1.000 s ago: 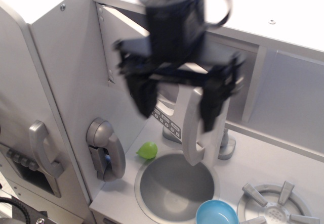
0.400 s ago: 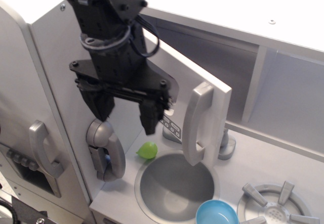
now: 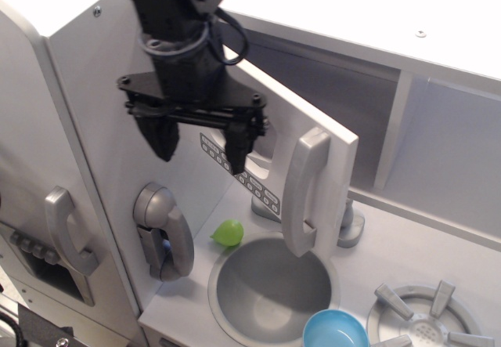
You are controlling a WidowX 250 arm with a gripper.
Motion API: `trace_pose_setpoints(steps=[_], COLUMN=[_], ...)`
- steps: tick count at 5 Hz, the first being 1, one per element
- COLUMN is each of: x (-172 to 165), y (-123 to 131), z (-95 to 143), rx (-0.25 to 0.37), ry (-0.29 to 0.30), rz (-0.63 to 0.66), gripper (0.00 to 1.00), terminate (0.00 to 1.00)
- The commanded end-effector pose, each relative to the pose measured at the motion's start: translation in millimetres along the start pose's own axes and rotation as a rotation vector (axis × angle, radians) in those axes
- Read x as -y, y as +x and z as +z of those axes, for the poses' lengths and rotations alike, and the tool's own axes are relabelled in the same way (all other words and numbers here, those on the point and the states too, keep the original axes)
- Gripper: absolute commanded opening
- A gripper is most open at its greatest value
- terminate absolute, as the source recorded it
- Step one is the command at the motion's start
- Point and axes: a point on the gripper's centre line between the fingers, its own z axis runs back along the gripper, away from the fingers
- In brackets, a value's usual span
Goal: Close microwave
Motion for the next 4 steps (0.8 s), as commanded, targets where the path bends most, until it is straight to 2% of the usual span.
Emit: trace_pose_setpoints(steps=[1,2,4], x=[18.1,26.6,36.9], y=[28.3,38.6,62.3], z=[16.0,20.0,22.1], rx=[0.047,0.061,0.126], ry=[-0.028,-0.042,-0.070], rz=[0.030,0.052,0.070], gripper=[1.00,1.00,1.00], terminate=[0.00,0.00,0.00])
